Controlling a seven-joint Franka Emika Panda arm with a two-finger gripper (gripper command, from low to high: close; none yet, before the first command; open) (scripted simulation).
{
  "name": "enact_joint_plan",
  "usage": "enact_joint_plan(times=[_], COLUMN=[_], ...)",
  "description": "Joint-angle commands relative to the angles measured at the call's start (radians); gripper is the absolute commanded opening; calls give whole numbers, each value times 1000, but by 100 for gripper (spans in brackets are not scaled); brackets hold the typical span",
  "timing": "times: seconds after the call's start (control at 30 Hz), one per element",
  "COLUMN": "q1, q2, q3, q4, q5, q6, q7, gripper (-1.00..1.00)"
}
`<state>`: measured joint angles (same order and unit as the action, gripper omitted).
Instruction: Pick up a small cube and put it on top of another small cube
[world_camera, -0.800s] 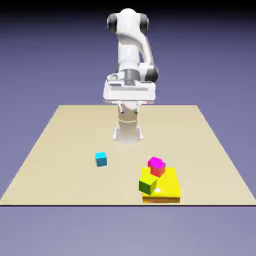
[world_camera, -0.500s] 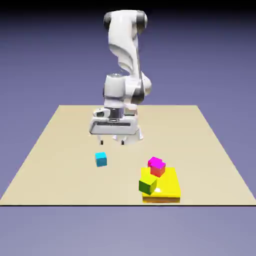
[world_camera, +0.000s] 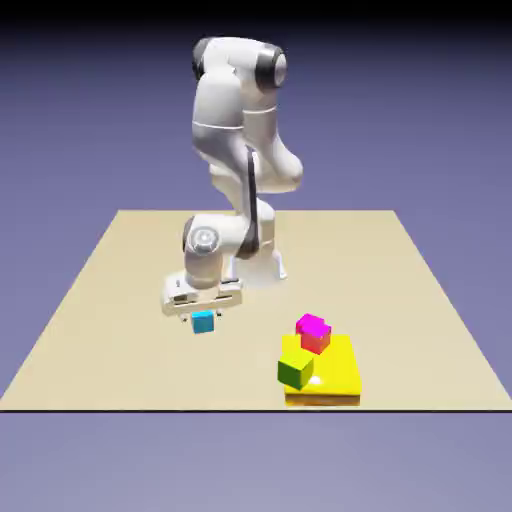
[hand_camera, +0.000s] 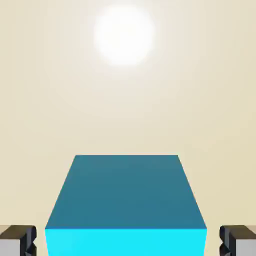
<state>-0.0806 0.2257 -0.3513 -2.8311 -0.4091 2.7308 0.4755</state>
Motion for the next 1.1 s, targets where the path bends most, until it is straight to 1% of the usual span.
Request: enact_joint_plan(times=[0.0, 0.23, 0.3, 0.77, 0.83, 1.0, 1.03, 1.07], q1=[0, 29, 29, 400, 408, 406, 406, 406], q2=[0, -253, -256, -294, -295, -132, -132, -132], q3=[0, 3, 3, 511, 521, 486, 486, 486], q4=[0, 3, 3, 181, 185, 131, 131, 131], q5=[0, 23, 23, 253, 258, 168, 168, 168], q6=[0, -258, -261, -497, -502, -292, -292, -292], q7=[0, -21, -21, 49, 51, 116, 116, 116], gripper=[-100, -100, -100, -100, -100, -100, 100, 100])
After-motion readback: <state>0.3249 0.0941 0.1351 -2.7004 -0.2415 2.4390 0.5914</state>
